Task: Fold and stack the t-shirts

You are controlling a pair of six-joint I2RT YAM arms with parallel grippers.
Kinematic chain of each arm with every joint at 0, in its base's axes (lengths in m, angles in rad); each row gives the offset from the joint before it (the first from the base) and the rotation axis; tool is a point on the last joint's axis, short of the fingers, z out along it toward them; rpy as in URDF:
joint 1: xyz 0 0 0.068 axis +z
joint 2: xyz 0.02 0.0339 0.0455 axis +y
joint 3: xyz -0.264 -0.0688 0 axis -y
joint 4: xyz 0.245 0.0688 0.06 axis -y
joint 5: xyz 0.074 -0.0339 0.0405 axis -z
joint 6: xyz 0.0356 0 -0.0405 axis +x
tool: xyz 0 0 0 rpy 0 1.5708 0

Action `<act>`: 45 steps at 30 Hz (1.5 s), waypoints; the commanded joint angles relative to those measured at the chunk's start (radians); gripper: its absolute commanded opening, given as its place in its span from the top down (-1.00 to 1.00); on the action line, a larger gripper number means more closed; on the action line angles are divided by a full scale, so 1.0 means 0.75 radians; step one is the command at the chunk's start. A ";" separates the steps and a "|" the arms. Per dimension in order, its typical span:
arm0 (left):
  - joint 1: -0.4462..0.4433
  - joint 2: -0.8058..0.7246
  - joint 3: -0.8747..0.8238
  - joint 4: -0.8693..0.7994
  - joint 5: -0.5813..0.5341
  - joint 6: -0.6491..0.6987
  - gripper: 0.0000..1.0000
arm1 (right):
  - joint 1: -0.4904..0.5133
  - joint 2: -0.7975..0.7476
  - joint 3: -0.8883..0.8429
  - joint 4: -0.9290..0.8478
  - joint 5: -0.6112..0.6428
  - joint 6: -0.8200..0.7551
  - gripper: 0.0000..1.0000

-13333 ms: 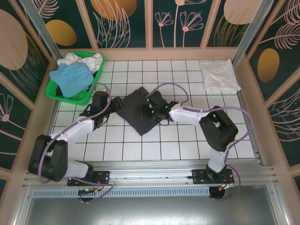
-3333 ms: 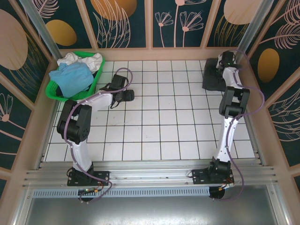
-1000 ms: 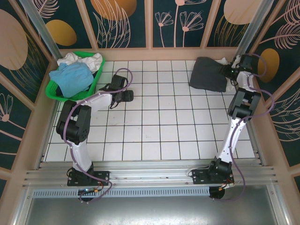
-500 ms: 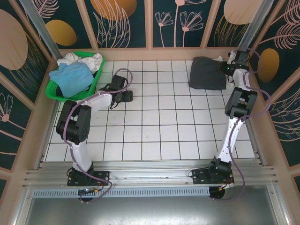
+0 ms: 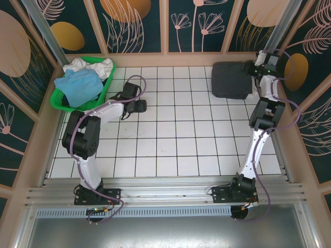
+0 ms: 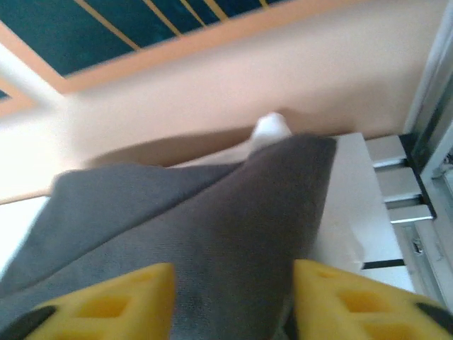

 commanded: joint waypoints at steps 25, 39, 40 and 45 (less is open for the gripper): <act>0.013 -0.017 0.004 -0.008 0.008 0.029 -0.28 | 0.129 -0.295 -0.551 0.174 0.333 0.287 -0.08; 0.026 -0.220 -0.144 0.234 -0.081 -0.066 -0.97 | 0.179 -0.600 -0.883 0.234 0.490 0.329 -0.68; 0.031 -0.240 -0.177 0.273 -0.092 -0.075 -0.97 | 0.190 -0.655 -0.939 0.263 0.526 0.312 -0.81; 0.044 -0.485 -0.429 0.558 -0.295 -0.115 -0.97 | 0.285 -1.020 -1.447 0.571 0.684 0.202 -0.98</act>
